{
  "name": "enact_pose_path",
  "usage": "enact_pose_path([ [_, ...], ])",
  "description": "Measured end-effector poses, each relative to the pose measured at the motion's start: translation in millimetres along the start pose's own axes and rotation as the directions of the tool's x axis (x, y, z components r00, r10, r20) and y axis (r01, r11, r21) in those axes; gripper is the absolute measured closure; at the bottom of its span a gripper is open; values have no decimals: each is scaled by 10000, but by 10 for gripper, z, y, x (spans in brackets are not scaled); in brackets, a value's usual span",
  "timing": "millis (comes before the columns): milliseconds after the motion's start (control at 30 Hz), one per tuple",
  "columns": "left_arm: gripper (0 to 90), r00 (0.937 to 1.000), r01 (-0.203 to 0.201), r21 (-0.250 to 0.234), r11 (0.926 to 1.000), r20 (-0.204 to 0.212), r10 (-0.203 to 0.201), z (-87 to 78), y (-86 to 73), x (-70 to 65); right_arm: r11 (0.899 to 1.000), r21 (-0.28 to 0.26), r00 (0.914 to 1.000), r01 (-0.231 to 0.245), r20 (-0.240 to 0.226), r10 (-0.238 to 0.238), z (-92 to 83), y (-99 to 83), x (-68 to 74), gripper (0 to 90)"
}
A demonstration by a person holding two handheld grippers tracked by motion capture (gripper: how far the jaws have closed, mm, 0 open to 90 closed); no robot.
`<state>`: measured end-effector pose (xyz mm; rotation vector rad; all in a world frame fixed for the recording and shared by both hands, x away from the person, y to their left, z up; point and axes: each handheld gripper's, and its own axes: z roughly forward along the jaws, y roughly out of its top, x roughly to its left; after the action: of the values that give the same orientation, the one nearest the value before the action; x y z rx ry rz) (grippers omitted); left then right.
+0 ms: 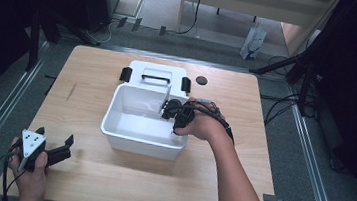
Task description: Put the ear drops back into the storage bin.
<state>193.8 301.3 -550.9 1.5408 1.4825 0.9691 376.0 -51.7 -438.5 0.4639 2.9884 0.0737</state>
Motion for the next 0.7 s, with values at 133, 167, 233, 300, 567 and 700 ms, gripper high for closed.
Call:
enact_pose_path([
  [133,76,10000,-1,-8,10000,-4,1,0,0,-1,10000,32,10000,71,46,-71,2,1,4,715],
  [167,76,10000,7,0,10000,-3,-7,1,0,-1,10000,43,9999,87,83,-87,4,2,8,715],
  [233,76,10000,12,5,10000,-3,-12,0,0,0,9998,83,9998,170,119,-171,3,2,14,713],
  [300,76,10000,13,5,10000,-4,-13,0,0,0,9998,54,9997,211,97,-211,5,-2,15,694],
  [567,76,10000,19,7,10000,-8,-19,1,0,1,9996,-43,9995,293,142,-292,-6,-4,30,603],
  [700,76,10000,38,6,10000,-11,-38,2,0,1,9994,-314,9991,151,408,-138,-72,-9,50,484],
])
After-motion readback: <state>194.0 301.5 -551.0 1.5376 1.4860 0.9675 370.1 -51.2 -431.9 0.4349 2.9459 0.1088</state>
